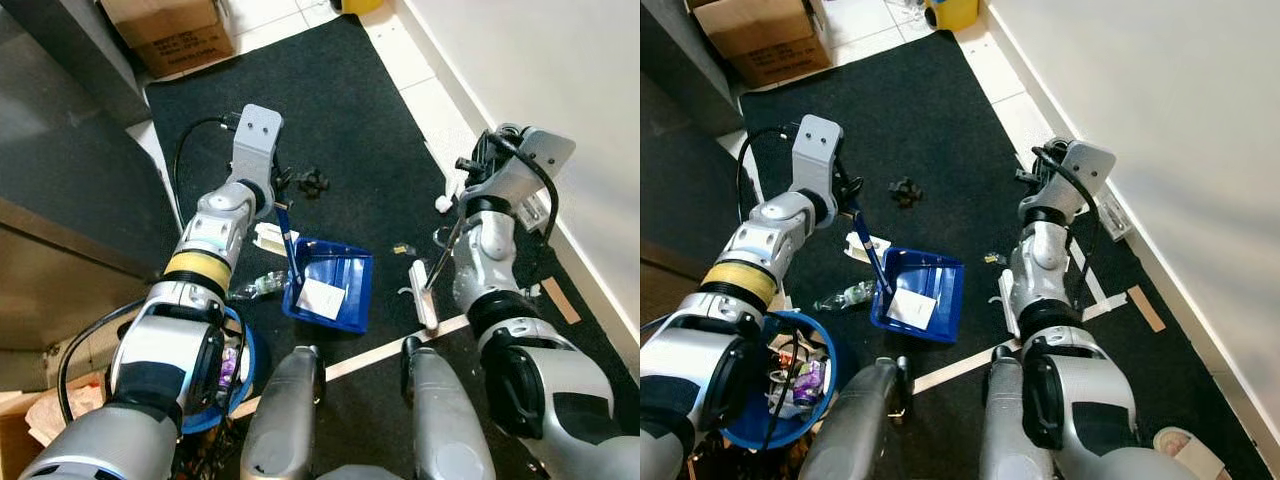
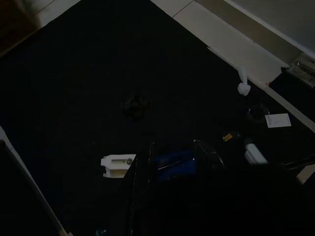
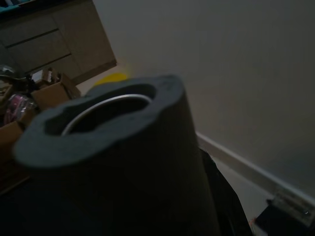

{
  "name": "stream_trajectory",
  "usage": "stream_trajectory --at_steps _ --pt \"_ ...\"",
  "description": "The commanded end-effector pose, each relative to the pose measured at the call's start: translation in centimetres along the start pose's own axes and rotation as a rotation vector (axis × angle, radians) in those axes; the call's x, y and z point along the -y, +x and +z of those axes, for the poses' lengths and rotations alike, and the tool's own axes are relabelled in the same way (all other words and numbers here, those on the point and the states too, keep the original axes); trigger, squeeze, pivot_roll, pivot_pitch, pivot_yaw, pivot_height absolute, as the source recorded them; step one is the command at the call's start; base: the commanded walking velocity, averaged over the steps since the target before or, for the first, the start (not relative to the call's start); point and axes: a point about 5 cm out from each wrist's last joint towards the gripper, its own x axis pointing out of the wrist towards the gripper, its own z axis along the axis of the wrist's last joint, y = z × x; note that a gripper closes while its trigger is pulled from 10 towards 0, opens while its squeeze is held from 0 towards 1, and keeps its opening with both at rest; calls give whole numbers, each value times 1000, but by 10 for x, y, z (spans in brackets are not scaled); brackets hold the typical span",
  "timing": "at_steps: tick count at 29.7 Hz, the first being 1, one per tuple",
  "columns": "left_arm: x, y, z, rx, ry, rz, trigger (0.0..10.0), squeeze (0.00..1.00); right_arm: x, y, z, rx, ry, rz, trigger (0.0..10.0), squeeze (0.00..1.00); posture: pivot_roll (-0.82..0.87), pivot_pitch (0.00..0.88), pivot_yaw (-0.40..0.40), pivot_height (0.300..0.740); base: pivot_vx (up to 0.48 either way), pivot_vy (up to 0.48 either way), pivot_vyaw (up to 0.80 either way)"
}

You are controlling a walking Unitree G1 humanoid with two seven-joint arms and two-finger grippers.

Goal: Sweep floor

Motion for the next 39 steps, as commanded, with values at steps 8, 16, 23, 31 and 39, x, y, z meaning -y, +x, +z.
stream_trajectory --at_steps 8,16,23,31,39 --pt "11 0 -20 -69 -29 -32 10000 0 -31 -3 -12 -118 289 -55 10000 0 99 270 89 740 0 0 0" --pt "6 -1 -18 -63 -41 -8 10000 0 -17 20 27 43 282 -37 10000 0 68 249 78 740 0 0 0" --pt "-4 -3 -16 -45 -64 25 10000 0 4 35 81 261 175 36 10000 0 33 224 70 740 0 0 0" --pt "-27 -12 -4 8 -100 74 10000 0 12 33 103 315 -78 150 10000 0 10 176 69 740 0 0 0" --pt "-43 -21 12 81 -157 102 10000 0 17 29 90 230 -171 169 10000 0 0 146 61 740 0 0 0"
